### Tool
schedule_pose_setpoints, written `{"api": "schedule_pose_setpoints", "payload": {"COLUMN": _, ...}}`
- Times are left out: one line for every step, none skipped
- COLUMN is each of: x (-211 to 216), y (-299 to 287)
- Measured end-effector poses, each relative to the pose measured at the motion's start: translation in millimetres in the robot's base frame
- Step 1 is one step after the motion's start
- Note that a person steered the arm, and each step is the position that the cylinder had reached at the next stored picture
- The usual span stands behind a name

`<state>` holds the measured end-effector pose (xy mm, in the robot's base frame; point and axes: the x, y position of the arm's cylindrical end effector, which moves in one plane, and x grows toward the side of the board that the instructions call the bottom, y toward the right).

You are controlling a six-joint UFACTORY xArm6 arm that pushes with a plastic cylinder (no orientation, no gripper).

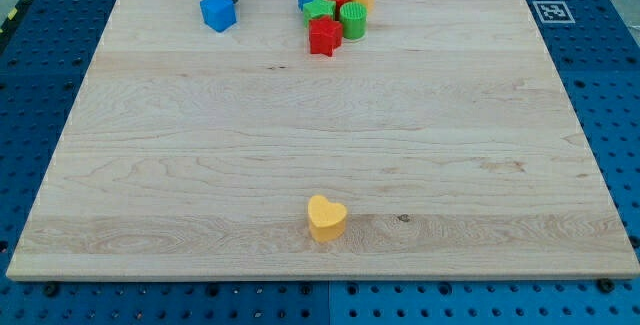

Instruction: Move the blue cube towards the center left

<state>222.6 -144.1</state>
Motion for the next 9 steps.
{"api": "schedule_pose_setpoints", "payload": {"x": 11, "y": -30}}
{"api": "schedule_pose_setpoints", "payload": {"x": 25, "y": -33}}
{"api": "schedule_pose_setpoints", "payload": {"x": 25, "y": -14}}
{"api": "schedule_pose_setpoints", "payload": {"x": 25, "y": -1}}
{"api": "schedule_pose_setpoints", "payload": {"x": 27, "y": -1}}
{"api": "schedule_pose_setpoints", "payload": {"x": 48, "y": -4}}
{"api": "schedule_pose_setpoints", "payload": {"x": 82, "y": -5}}
{"api": "schedule_pose_setpoints", "payload": {"x": 104, "y": -10}}
{"api": "schedule_pose_setpoints", "payload": {"x": 117, "y": -21}}
